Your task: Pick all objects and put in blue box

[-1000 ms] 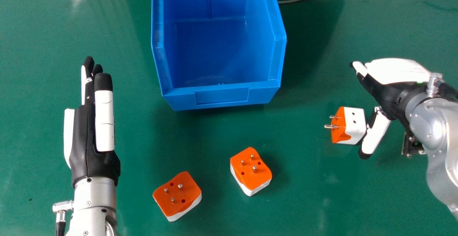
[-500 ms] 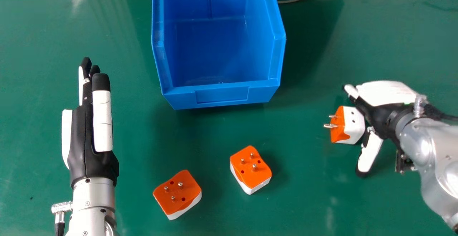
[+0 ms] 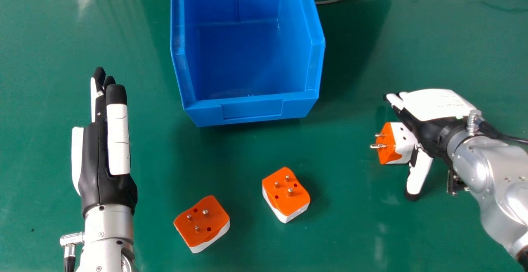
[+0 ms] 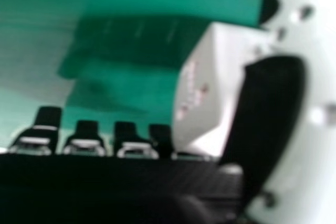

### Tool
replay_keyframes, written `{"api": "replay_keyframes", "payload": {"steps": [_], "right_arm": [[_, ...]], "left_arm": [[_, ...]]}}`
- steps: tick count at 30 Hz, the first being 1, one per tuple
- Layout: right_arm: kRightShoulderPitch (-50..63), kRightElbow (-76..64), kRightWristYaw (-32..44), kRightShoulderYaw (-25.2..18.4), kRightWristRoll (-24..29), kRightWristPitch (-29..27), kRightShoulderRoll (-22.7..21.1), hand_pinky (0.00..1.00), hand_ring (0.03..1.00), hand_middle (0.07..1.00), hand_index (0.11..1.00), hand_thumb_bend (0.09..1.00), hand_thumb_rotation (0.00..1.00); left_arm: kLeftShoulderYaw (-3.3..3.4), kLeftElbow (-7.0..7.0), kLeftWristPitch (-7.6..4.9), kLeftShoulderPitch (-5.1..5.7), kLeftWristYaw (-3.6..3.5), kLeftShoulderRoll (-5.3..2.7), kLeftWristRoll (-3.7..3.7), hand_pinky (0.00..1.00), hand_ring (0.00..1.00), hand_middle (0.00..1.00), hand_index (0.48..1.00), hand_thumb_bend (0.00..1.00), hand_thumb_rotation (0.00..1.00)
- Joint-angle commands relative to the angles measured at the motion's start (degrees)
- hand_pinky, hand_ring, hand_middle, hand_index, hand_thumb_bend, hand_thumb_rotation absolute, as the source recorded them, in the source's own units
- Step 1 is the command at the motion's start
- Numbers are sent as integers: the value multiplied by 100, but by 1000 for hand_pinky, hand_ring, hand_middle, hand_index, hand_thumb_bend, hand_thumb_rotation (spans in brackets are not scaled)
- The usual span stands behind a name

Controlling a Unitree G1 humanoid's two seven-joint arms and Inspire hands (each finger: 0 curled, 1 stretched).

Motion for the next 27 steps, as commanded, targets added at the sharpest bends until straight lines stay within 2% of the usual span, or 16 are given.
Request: {"api": "replay_keyframes", "payload": {"steps": [1, 4, 7, 9, 11, 13, 16, 19, 22, 27], "right_arm": [[-81, 24, -349, 30, 15, -144, 37, 900, 972, 982, 964, 1000, 103], [-71, 67, -525, 30, 33, -242, 31, 900, 972, 982, 964, 1000, 103], [-31, 28, -587, -27, 110, -297, 25, 882, 957, 971, 955, 997, 105], [-6, 7, -690, -53, 140, -364, 16, 858, 939, 958, 944, 989, 108], [10, 11, -819, -59, 160, -475, -7, 858, 939, 958, 944, 989, 108], [1, 32, -822, -66, 196, -520, -8, 838, 924, 946, 934, 978, 107], [-21, 71, -778, -67, 259, -532, 2, 838, 924, 946, 934, 978, 107], [-39, 88, -756, -60, 309, -542, 2, 793, 892, 919, 900, 956, 100], [-32, 106, -805, -89, 371, -571, 19, 772, 871, 907, 879, 946, 95], [-21, 144, -924, -124, 480, -653, 25, 753, 852, 893, 858, 939, 87]], "left_arm": [[-30, -92, -64, 8, 3, 23, 53, 1000, 1000, 1000, 1000, 877, 1000], [-28, -97, -60, 18, 20, 25, 74, 1000, 1000, 1000, 1000, 877, 1000], [-21, -33, -128, -9, 43, 15, 98, 1000, 1000, 1000, 1000, 876, 1000], [-16, -29, -113, -26, 27, 6, 65, 1000, 1000, 1000, 1000, 874, 1000], [-11, -29, -97, -32, -20, 12, 10, 1000, 1000, 1000, 1000, 874, 1000], [-12, -36, -66, -31, -21, 22, 22, 1000, 1000, 1000, 1000, 875, 1000], [-5, -23, -89, -34, -22, 15, 17, 1000, 1000, 1000, 1000, 875, 1000], [-2, 2, -99, -49, 14, 10, 52, 1000, 1000, 1000, 1000, 881, 1000], [1, 21, -83, -61, -6, 28, 40, 1000, 1000, 1000, 1000, 883, 1000], [-5, 0, -96, -57, 16, 19, 64, 1000, 1000, 1000, 1000, 884, 1000]]}}
